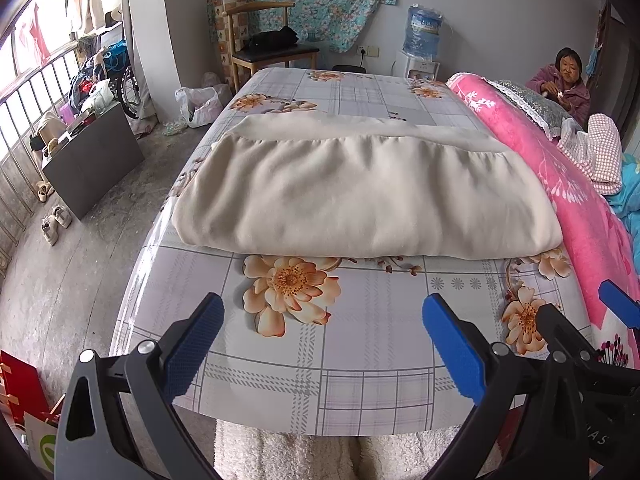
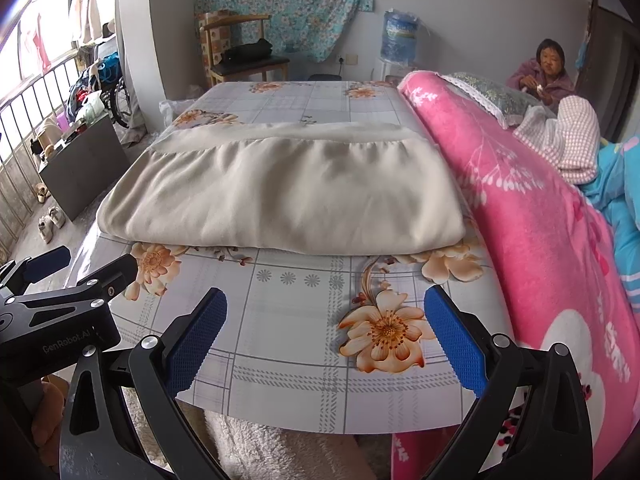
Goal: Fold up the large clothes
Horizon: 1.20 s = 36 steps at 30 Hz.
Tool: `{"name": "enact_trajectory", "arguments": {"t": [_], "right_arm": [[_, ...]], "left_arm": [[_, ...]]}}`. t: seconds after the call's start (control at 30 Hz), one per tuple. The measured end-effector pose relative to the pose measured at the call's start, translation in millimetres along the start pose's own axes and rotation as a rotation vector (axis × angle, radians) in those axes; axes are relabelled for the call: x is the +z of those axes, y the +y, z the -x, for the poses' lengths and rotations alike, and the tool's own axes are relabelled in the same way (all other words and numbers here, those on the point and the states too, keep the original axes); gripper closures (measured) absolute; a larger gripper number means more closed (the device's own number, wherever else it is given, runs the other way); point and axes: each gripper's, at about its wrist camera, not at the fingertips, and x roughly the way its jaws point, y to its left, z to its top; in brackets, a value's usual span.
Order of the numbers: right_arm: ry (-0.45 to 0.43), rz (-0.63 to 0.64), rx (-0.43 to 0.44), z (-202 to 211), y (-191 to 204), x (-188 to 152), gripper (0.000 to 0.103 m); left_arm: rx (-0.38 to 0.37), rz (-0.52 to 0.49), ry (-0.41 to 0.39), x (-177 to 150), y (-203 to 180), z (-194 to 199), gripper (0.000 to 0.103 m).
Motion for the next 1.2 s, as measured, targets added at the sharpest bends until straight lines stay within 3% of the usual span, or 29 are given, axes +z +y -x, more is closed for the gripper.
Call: {"name": "enact_trajectory", "arguments": {"t": [1.2], "right_arm": [[0.002,0.031,0.008,0.3,-3.6,-1.3,0.008]], "left_arm": [[-0.001,-0.001,-0.002,0.4,1.1,3.3,0.005]]}}
